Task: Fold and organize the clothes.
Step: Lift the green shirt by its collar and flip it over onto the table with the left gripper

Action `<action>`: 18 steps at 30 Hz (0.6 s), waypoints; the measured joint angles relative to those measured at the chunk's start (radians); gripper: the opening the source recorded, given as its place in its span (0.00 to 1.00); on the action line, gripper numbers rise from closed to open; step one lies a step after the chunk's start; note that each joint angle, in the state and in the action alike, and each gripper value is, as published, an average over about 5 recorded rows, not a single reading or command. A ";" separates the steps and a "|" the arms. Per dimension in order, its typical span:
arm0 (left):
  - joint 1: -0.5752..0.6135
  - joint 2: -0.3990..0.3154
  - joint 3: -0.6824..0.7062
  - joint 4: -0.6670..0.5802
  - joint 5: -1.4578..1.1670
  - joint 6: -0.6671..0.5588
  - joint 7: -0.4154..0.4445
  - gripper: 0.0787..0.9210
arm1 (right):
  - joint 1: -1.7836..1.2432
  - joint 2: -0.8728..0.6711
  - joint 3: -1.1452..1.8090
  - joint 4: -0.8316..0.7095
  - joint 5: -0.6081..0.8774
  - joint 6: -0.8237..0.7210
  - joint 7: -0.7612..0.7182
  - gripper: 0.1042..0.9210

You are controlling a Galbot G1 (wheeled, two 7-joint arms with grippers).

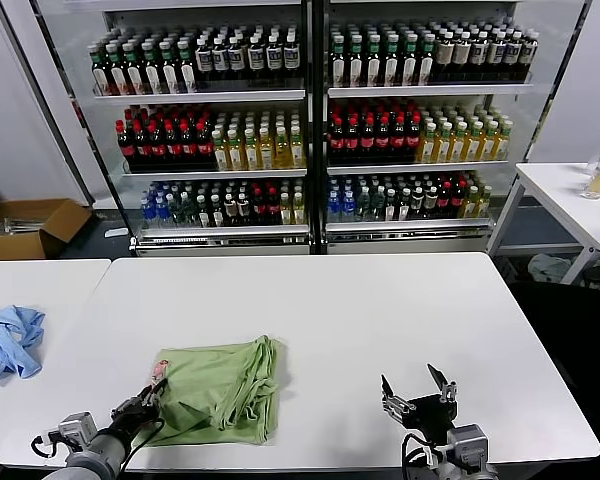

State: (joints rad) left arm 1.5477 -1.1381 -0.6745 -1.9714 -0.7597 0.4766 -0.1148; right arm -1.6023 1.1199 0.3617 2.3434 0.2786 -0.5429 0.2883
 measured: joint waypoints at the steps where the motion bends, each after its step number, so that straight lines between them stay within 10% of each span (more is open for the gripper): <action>1: 0.000 0.000 -0.002 -0.001 -0.002 -0.002 0.003 0.14 | 0.001 0.000 -0.001 0.000 0.000 0.000 0.000 0.88; 18: 0.034 0.115 -0.333 -0.097 -0.259 0.076 -0.027 0.02 | 0.029 -0.011 0.011 -0.004 0.005 0.000 -0.001 0.88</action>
State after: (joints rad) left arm 1.5822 -1.0236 -1.0078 -2.0680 -1.0183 0.5525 -0.1416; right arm -1.5735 1.1090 0.3727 2.3391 0.2841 -0.5427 0.2874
